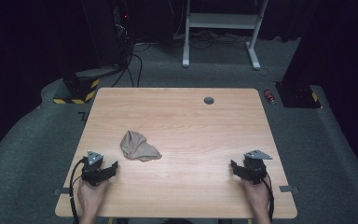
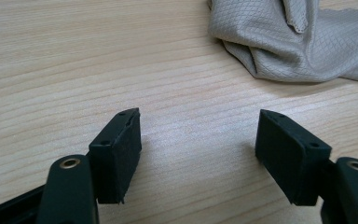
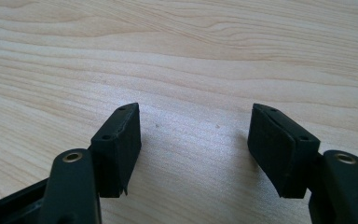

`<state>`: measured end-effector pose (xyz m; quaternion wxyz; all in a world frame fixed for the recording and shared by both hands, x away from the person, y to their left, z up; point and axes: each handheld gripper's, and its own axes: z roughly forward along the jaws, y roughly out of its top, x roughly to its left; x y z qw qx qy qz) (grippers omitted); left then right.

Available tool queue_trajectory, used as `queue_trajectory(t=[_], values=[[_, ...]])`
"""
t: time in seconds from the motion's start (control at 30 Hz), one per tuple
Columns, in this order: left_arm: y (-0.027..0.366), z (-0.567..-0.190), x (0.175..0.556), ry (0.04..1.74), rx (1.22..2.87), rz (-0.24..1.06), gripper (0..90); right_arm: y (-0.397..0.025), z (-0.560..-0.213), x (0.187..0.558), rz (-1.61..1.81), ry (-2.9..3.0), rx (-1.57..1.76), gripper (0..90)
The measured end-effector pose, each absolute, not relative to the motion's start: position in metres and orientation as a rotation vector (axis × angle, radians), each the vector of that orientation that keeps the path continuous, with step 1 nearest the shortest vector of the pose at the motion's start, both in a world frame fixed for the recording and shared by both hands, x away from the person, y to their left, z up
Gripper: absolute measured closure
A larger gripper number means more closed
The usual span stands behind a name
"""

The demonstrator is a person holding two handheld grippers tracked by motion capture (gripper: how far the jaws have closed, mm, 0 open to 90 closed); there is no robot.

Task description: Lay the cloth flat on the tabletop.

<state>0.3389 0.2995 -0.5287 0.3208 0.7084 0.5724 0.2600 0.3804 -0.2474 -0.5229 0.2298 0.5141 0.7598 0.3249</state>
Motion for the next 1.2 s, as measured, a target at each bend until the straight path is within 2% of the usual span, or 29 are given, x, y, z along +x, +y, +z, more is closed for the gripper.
queue_trajectory(t=[0.2, 0.27, 0.6, 0.7, 1.2], values=[[0.2995, -0.5287, 0.3391, 1.505, 1.864, 0.68, 31.1, -0.2474, -0.5229, 0.3804, 0.894, 2.091, 1.415, 34.4], [0.2996, -0.5289, 0.3396, 1.514, 1.859, 0.676, 26.0, -0.2474, -0.5229, 0.3804, 0.894, 2.091, 1.414, 34.2], [0.2985, -0.5293, 0.3407, 1.508, 1.875, 0.664, 20.0, -0.2472, -0.5229, 0.3803, 0.893, 2.091, 1.417, 34.2], [0.2969, -0.5294, 0.3424, 1.501, 1.892, 0.656, 15.6, -0.2472, -0.5229, 0.3803, 0.893, 2.091, 1.417, 34.2], [0.2949, -0.5272, 0.3392, 1.493, 1.861, 0.631, 22.4, -0.2472, -0.5229, 0.3804, 0.893, 2.09, 1.418, 34.3]])
